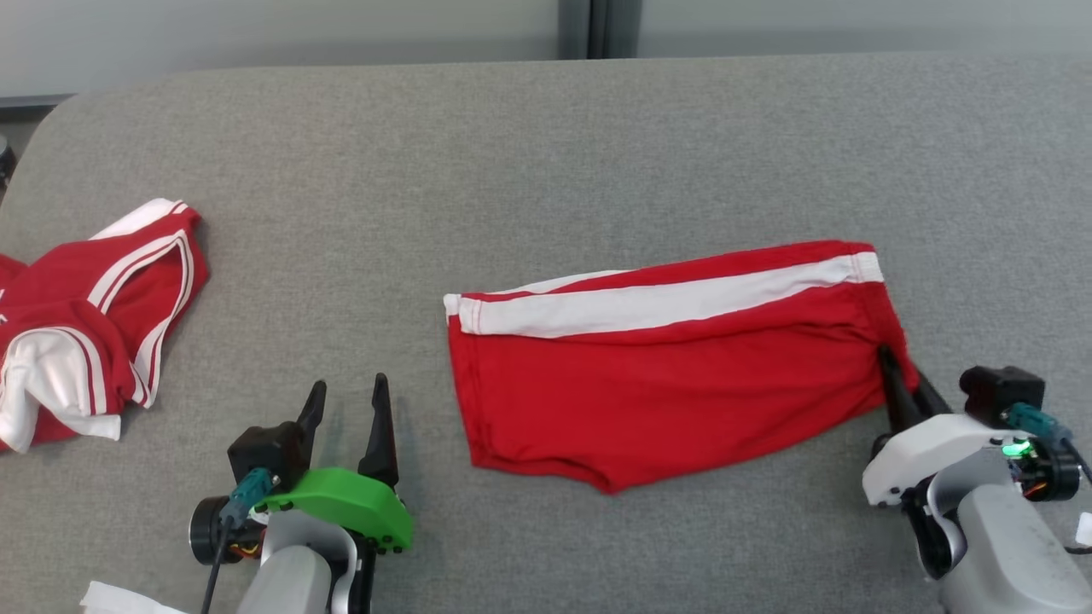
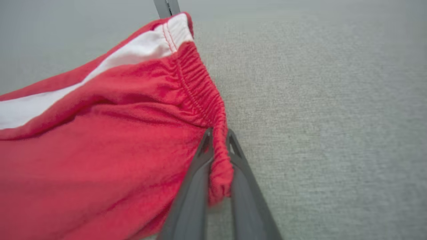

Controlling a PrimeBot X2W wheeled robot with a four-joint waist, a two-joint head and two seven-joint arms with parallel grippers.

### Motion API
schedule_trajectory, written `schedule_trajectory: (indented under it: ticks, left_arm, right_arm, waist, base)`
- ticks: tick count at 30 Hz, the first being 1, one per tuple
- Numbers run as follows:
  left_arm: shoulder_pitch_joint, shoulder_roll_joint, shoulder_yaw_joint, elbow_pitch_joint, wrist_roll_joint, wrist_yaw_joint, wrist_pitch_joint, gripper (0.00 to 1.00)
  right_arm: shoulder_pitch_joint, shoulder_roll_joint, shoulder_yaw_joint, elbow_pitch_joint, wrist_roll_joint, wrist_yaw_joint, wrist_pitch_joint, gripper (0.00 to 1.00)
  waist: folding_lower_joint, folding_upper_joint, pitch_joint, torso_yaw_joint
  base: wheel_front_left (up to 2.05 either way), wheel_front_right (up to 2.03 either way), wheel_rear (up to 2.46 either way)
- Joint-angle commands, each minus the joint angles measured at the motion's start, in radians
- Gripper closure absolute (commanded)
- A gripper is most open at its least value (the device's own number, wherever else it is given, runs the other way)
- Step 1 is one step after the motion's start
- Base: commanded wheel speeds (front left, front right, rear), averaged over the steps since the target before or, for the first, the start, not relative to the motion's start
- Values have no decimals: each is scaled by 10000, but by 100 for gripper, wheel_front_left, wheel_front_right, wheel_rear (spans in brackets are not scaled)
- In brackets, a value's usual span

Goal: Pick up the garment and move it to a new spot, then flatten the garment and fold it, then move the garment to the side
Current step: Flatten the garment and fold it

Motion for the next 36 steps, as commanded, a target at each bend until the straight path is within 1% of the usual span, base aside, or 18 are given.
schedule_trajectory:
  ticks: [1, 3, 5, 7, 11, 16, 19, 22, 23, 24, 25, 28, 31, 34, 36]
  left_arm:
    - [116, 26, -10, 0, 13, -20, -6, 0]
    - [161, 29, -48, 17, -13, -15, -6, 0]
    - [204, 29, -119, 38, -55, 1, -6, 0]
    - [271, 29, -246, 21, -127, 70, -6, 0]
    - [320, 30, -392, 88, -206, 34, -6, 0]
    - [297, 30, -549, 161, -307, 32, -6, 0]
    - [341, 30, -659, 188, -368, 80, -5, 0]
    - [390, 32, -789, 245, -400, 115, -7, 0]
    - [414, 30, -840, 275, -413, 120, -5, 0]
    - [449, 30, -858, 291, -424, 135, -7, 0]
    - [480, 30, -869, 312, -420, 134, -7, 0]
    - [565, 29, -851, 347, -343, 136, -7, 0]
    - [680, 27, -728, 313, -221, 154, -7, 0]
    - [778, 24, -601, 98, -27, 141, -7, 0]
    - [832, 27, -500, -148, 235, 149, -5, 0]
  right_arm:
    - [-127, -10, -169, -216, -177, -20, -4, 100]
    - [-170, 54, -266, -527, -300, -20, -4, 100]
    - [-160, 172, -14, -864, -340, -20, -4, 100]
    - [-86, 325, 488, -1175, -174, -18, -3, 100]
    - [-1, 524, 2283, -1829, 474, -18, -2, 100]
    - [-343, 625, 4655, -2447, 1201, -18, 338, 100]
    - [-635, 648, 5629, -2323, 1353, -18, 484, 100]
    - [-939, 669, 6360, -1859, 1402, -17, 448, 100]
    - [-1007, 676, 6560, -1743, 1503, -17, 404, 62]
    - [-1061, 688, 6866, -1611, 1649, -17, 391, 8]
    - [-1074, 693, 7063, -1522, 1806, -17, 344, 0]
    - [-1204, 666, 7591, -1348, 2285, -18, 186, 0]
    - [-1213, 664, 7600, -1146, 2370, -18, 46, 0]
    - [-1139, 664, 6883, -981, 1948, -18, -4, 0]
    - [-909, 666, 5949, -1151, 1379, -18, -11, 0]
  waist:
    - [0, 0, -57, -60]
    - [0, 0, -120, -98]
    - [0, 0, -188, -105]
    - [0, 0, -270, -85]
    - [0, 0, -361, 61]
    - [0, 0, -399, 465]
    - [0, 0, -404, 793]
    - [0, 0, -424, 1181]
    - [0, 0, -435, 1283]
    - [0, 0, -459, 1392]
    - [0, 0, -481, 1454]
    - [0, 0, -541, 1544]
    - [0, 0, -652, 1424]
    - [0, 0, -760, 1173]
    - [0, 0, -800, 973]
  base:
    - [0, 0, 0]
    - [0, 0, 0]
    - [0, 0, 0]
    - [0, 0, 0]
    - [0, 0, 0]
    - [0, 0, 0]
    - [0, 0, 0]
    - [0, 0, 0]
    - [0, 0, 0]
    - [0, 0, 0]
    - [0, 0, 0]
    - [0, 0, 0]
    - [0, 0, 0]
    - [0, 0, 0]
    - [0, 0, 0]
